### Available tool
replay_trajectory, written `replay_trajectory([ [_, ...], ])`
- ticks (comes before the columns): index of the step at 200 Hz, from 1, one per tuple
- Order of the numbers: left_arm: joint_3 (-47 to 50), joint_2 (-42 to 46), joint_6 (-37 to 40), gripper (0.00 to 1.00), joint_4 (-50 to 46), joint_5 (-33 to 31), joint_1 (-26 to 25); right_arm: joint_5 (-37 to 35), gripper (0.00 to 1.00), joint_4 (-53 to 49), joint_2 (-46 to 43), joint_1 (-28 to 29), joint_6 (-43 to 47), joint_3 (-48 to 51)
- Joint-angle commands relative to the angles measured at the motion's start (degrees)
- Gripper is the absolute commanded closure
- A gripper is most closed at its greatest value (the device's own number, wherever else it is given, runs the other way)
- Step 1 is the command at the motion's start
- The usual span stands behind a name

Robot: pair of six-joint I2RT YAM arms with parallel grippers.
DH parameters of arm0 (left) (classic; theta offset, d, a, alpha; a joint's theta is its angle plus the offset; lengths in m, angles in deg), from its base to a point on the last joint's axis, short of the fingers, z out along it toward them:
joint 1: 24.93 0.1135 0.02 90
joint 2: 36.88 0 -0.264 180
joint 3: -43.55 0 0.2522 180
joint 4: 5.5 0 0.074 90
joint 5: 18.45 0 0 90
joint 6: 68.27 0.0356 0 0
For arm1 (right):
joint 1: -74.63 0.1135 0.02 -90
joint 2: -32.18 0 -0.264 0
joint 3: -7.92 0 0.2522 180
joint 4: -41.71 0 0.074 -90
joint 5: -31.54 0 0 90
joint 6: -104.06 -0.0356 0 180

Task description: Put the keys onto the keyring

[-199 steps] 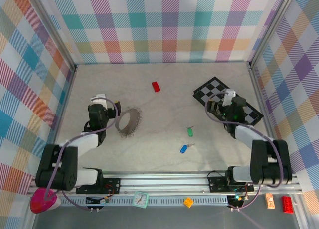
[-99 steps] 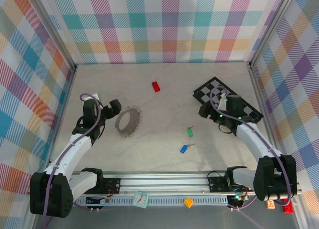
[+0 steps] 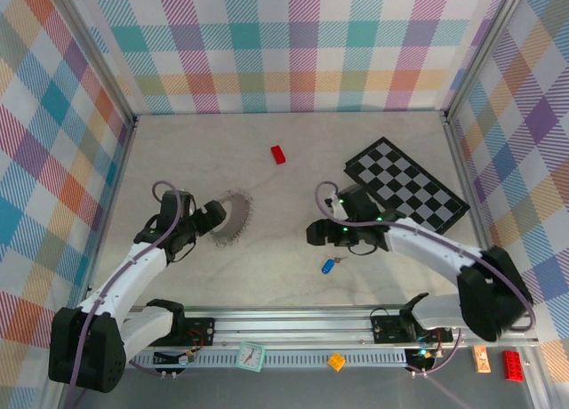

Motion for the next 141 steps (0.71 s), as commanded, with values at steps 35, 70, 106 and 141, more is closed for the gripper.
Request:
replay_trajectory([
  [35,2.0,4.5,-4.1,0.16,-6.1,-7.3,-0.4,-2.5,0.28,5.3,17.6,9.5,-2.3,-15.2],
  [70,4.3,11.3,-8.1,0.22,-10.3,-13.3,-0.2,-3.7,0.37,7.0,28.0,15.3,-5.3,-24.7],
  [106,4.3,15.0,-8.6,0.23,-13.7,-14.7,0.5,-5.8,0.51,4.9,35.6,18.9,-7.1,-32.9],
  [141,4.6,16.5,-9.1,0.24,-15.0,-13.3,0.8,-9.5,0.57,2.7,40.7,21.2,-8.9,-39.2],
])
